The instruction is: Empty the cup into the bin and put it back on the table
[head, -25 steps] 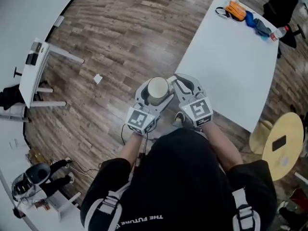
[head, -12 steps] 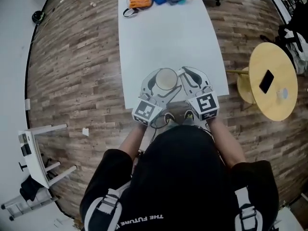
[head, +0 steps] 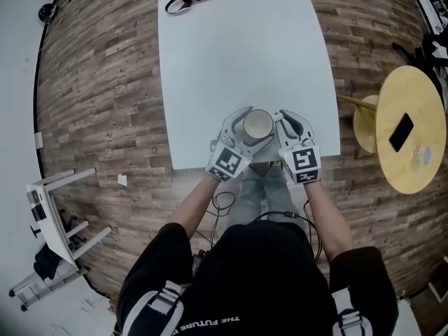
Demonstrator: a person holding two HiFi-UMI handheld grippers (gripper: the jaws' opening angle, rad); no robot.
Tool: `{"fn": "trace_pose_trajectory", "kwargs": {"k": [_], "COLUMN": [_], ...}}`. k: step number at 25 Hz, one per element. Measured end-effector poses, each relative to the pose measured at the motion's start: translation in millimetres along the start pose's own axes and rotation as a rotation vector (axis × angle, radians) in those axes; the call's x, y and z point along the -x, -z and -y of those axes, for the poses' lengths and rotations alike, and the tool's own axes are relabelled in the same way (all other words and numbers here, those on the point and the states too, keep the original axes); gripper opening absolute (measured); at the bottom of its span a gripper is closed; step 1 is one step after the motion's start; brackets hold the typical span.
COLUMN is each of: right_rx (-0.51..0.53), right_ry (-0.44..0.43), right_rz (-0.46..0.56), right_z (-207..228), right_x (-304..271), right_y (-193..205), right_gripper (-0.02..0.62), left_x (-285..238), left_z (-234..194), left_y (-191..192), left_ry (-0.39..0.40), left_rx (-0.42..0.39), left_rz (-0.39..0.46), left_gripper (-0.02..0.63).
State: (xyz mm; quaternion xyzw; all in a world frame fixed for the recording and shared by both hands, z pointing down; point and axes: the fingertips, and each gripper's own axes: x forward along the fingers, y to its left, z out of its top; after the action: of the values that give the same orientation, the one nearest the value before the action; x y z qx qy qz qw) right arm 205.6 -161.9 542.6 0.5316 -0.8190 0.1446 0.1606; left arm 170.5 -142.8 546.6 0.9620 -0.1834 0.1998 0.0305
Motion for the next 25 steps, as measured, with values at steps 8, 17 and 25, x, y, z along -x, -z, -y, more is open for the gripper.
{"fn": "trace_pose_trajectory", "kwargs": {"k": [8, 17, 25], "right_rx": [-0.036, -0.065, -0.100], "right_ry": [-0.014, -0.004, 0.036], "right_rz": [-0.046, -0.036, -0.045], "right_z": [9, 9, 7], "right_x": [-39, -41, -24], "right_y": [33, 42, 54], "right_gripper": [0.046, 0.046, 0.089], "left_x": [-23, -24, -20], "left_z": [-19, -19, -13], "left_y": [47, 51, 51], "left_ry": [-0.008, 0.009, -0.031], "left_rx": [0.044, 0.023, 0.044], "left_rz": [-0.086, -0.041, -0.054], "left_gripper": [0.376, 0.375, 0.376]}}
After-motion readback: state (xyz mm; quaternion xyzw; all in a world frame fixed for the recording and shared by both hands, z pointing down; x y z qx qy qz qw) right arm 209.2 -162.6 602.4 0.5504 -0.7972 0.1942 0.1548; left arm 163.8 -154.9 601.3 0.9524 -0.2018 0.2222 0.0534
